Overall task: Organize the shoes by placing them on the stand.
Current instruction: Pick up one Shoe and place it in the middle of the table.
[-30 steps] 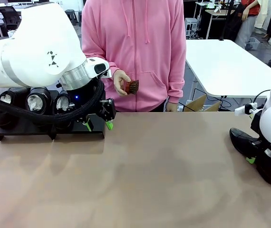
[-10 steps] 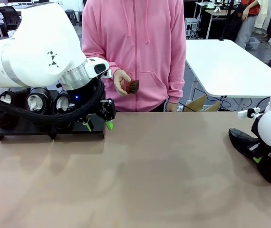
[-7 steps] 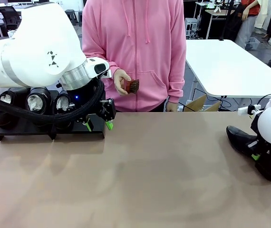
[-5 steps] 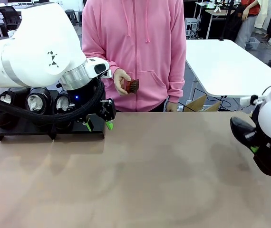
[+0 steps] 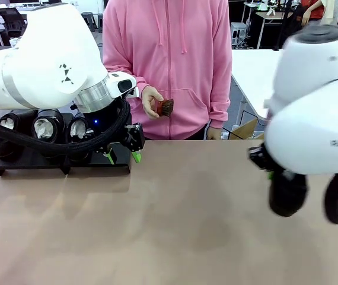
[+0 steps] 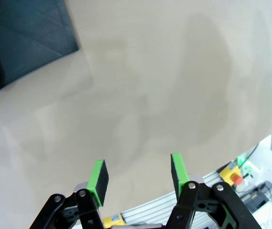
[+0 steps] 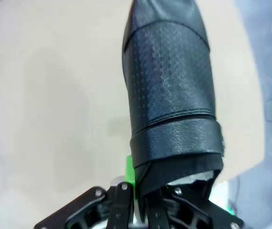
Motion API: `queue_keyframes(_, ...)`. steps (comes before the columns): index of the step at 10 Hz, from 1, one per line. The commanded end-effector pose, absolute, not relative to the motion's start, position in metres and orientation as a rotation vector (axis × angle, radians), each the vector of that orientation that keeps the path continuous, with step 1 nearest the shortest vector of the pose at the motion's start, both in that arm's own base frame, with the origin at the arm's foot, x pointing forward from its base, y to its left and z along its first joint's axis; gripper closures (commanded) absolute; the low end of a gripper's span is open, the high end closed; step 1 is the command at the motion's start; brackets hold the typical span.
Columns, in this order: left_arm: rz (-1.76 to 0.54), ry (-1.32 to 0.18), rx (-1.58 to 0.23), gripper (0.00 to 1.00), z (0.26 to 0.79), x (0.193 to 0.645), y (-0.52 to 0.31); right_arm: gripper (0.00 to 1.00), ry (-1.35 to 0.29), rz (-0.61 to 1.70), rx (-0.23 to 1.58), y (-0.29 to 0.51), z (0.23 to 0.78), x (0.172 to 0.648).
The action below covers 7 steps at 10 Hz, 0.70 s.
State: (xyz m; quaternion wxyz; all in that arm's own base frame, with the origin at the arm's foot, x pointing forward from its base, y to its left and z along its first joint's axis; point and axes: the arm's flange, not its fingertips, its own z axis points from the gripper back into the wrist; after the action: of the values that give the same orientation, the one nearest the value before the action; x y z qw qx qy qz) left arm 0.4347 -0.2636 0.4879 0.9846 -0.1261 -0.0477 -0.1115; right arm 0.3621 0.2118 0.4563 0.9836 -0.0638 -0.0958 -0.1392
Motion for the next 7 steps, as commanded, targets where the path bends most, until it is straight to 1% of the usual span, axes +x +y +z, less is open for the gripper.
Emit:
queue_keyframes(1, -0.225, -0.098, -0.248, 0.31, 0.490, 0.435, -0.261, 1.00, -0.096, -0.306, -0.030, 0.253, 0.445, 0.371)
queue_keyframes(3, -0.225, -0.098, -0.248, 0.31, 0.490, 0.435, -0.261, 1.00, -0.120, -0.317, 0.017, 0.295, 0.425, 0.357)
queue_keyframes(5, -0.225, -0.098, -0.248, 0.31, 0.490, 0.435, -0.261, 1.00, -0.113, -0.118, 0.028, 0.320, 0.393, 0.343)
queue_keyframes(7, -0.225, -0.098, -0.248, 0.31, 0.490, 0.435, -0.261, 1.00, -0.113, -0.064, 0.031, 0.327, 0.381, 0.334)
